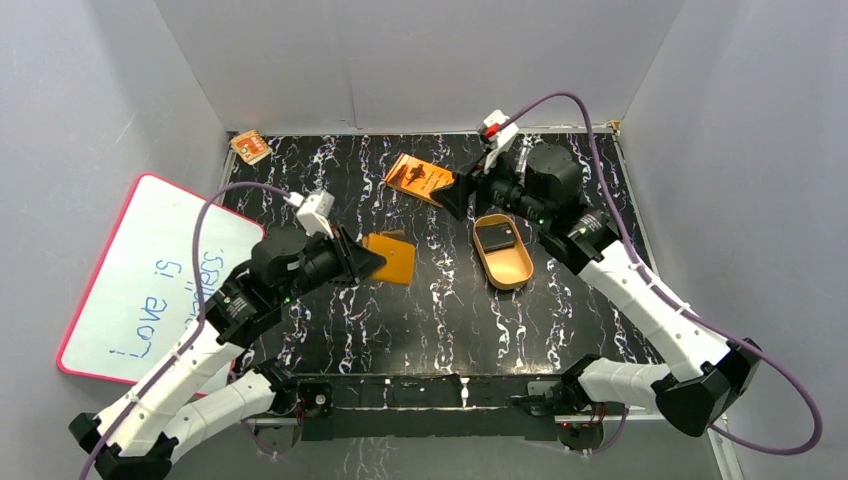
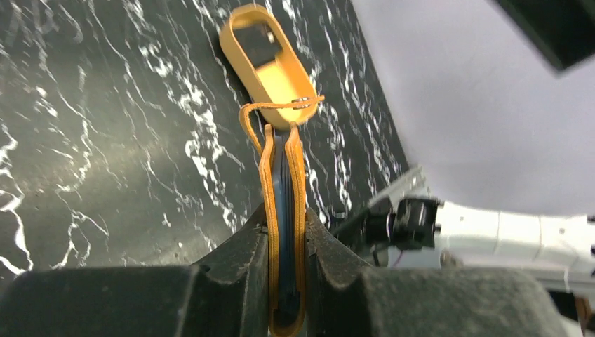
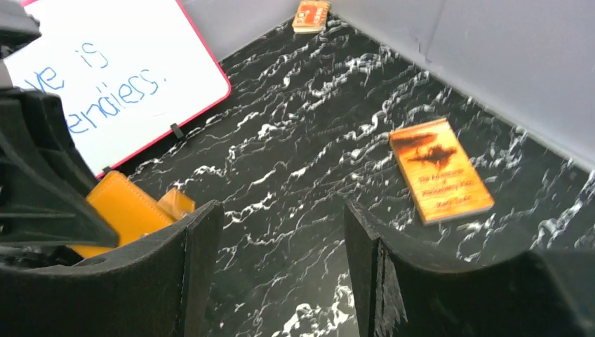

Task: Put the credit cards into the card holder
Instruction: Close the card holder.

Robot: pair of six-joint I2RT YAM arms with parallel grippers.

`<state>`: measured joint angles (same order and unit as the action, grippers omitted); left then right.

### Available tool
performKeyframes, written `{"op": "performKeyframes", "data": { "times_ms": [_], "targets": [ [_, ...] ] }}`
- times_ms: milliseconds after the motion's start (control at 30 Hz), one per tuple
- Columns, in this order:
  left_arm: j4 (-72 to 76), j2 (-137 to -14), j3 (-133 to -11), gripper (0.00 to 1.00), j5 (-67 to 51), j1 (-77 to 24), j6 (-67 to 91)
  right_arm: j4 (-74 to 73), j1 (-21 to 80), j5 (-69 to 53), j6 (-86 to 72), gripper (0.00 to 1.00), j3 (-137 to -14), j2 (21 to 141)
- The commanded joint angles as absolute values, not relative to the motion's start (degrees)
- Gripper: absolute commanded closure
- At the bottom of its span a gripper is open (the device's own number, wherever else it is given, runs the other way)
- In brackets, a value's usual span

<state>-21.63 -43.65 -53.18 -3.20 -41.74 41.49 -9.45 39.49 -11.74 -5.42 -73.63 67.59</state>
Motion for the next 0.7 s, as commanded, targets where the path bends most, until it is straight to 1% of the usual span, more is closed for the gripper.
{"op": "performKeyframes", "data": {
  "times_ms": [0,200,333,400,500,667],
  "targets": [
    [-13.5,-43.4,-49.2,1.00,-19.1,-41.6,40.5,-7.6,31.3,-24.9,-12.6,0.28,-68.6,61.9],
    [-9.5,-44.5,-47.1,1.00,-25.4,-41.6,40.9,-18.3,31.0,-29.0,-6.3,0.27,-65.9,54.0],
    [-4.9,-46.7,-46.4,1.00,-31.6,-41.6,42.7,-22.5,31.0,-26.9,-4.7,0.27,-64.4,49.3],
    [-4.4,-47.6,-46.8,1.00,-32.7,-41.6,43.4,-25.6,31.0,-26.4,-3.7,0.28,-65.3,48.7],
    [-5.2,-48.7,-48.3,1.00,-33.6,-41.6,43.4,-29.0,31.0,-29.3,-2.6,0.30,-66.9,48.8],
    [-3.9,-49.0,-48.7,1.00,-35.1,-41.6,45.3,-29.7,31.1,-32.8,-3.2,0.31,-66.3,48.8]
  ]
}}
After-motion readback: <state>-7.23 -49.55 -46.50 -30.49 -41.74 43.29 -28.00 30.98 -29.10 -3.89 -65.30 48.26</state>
